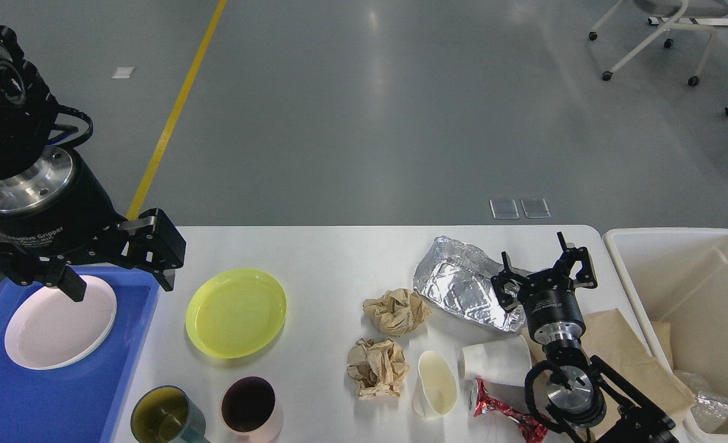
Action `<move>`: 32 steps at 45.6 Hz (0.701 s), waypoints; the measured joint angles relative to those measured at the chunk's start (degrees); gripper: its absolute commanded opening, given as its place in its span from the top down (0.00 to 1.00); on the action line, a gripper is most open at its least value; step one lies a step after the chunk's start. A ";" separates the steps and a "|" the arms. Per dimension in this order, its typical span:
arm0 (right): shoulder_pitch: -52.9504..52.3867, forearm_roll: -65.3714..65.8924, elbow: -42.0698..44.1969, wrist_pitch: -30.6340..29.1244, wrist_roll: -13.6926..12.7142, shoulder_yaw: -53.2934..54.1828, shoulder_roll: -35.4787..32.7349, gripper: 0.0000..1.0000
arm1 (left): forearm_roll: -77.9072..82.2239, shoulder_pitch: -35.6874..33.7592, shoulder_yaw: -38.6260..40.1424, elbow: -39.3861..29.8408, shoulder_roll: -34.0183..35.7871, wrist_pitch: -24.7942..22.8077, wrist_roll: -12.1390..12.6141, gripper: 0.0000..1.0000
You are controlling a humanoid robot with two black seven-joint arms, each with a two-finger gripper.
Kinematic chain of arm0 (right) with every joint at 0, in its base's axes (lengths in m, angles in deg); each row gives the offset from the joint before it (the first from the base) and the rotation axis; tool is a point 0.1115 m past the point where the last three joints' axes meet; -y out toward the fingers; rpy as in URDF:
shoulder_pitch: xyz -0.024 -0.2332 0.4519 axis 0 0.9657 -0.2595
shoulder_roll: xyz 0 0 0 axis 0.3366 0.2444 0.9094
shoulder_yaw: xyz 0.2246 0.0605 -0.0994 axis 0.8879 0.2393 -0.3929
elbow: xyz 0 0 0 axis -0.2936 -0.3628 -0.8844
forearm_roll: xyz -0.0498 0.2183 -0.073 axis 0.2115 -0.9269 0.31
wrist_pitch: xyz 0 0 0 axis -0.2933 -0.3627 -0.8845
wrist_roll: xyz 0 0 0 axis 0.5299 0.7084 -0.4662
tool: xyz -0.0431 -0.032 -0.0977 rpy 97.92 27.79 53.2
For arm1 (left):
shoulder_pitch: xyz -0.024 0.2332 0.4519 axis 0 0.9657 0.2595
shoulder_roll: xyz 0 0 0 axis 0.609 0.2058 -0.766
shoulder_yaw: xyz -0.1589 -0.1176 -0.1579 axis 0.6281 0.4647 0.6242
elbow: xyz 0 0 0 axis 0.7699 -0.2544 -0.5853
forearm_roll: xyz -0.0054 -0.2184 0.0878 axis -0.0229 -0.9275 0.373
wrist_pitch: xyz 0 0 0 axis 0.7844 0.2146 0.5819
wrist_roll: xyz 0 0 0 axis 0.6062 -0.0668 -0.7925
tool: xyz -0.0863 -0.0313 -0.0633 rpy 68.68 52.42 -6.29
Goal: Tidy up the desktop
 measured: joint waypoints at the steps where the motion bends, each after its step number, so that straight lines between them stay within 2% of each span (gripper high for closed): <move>1: 0.00 0.00 -0.01 0.00 0.00 0.00 0.00 0.00 | 0.06 0.23 0.00 0.01 0.00 0.00 0.00 0.05; 9: 0.00 0.00 -0.07 0.00 0.00 0.00 -0.03 0.00 | 1.33 4.01 1.08 0.17 0.22 1.35 -0.14 0.06; 20: 0.00 0.00 -0.08 0.00 0.00 0.00 -0.02 0.00 | 13.86 18.82 7.92 0.33 2.55 9.73 0.46 0.08; 32: 0.00 0.00 -0.08 0.00 0.00 0.00 -0.01 0.00 | 29.08 32.19 11.08 1.45 8.67 19.62 0.46 0.08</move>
